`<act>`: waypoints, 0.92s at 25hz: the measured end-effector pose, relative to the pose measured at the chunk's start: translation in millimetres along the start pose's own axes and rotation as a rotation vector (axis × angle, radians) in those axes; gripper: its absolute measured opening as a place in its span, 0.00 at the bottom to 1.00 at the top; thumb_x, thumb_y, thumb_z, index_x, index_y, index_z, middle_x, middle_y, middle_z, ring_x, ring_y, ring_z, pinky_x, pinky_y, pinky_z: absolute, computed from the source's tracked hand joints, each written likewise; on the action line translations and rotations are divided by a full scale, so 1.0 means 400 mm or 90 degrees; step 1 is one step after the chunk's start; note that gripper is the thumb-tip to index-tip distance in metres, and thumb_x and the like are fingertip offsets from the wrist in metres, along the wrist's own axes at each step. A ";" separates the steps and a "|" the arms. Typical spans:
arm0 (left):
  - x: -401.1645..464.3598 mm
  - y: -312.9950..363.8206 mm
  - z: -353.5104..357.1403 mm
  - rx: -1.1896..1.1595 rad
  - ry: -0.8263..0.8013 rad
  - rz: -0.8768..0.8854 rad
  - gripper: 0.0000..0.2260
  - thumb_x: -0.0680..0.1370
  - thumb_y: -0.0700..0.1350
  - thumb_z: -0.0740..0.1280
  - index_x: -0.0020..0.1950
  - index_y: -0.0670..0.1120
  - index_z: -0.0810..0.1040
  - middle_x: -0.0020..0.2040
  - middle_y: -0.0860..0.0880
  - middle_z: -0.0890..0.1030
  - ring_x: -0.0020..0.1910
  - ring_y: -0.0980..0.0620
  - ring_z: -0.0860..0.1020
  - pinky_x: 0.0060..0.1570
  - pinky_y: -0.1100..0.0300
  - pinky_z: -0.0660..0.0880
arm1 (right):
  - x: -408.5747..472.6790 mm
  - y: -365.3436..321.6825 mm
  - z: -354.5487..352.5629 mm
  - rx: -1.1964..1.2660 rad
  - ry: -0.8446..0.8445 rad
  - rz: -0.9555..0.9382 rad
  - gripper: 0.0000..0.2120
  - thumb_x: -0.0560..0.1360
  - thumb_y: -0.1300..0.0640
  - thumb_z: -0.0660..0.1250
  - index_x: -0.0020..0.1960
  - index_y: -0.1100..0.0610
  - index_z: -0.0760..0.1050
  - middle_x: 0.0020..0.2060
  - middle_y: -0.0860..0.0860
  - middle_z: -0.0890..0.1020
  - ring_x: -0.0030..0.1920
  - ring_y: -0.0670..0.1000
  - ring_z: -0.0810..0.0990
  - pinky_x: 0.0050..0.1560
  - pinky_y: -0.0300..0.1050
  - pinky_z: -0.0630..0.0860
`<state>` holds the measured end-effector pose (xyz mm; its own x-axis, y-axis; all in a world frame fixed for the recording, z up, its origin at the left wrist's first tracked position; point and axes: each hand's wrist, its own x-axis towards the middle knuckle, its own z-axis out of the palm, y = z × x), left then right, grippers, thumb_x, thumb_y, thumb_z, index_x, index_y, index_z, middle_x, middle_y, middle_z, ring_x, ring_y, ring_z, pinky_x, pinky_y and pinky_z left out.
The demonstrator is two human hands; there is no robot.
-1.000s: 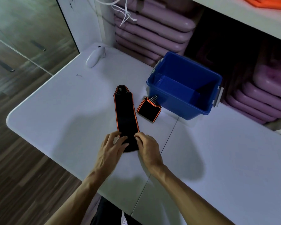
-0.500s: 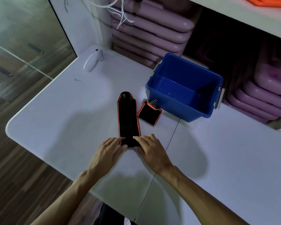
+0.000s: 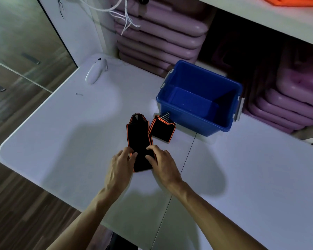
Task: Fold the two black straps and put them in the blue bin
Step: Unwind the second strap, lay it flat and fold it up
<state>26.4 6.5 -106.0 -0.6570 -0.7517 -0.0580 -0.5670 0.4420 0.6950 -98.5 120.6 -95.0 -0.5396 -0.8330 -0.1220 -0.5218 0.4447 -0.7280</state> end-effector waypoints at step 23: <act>0.211 -0.062 -0.061 0.067 -0.114 0.100 0.13 0.73 0.52 0.72 0.52 0.46 0.78 0.48 0.47 0.75 0.45 0.47 0.75 0.45 0.59 0.69 | -0.122 0.017 0.035 -0.105 -0.042 -0.104 0.17 0.83 0.50 0.54 0.69 0.51 0.71 0.44 0.51 0.78 0.47 0.51 0.72 0.46 0.51 0.76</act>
<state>-2.9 -79.8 -110.5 -0.8131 -0.5755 -0.0875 -0.4935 0.6016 0.6281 -66.8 159.7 -103.5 -0.3977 -0.9155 -0.0604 -0.7022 0.3461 -0.6222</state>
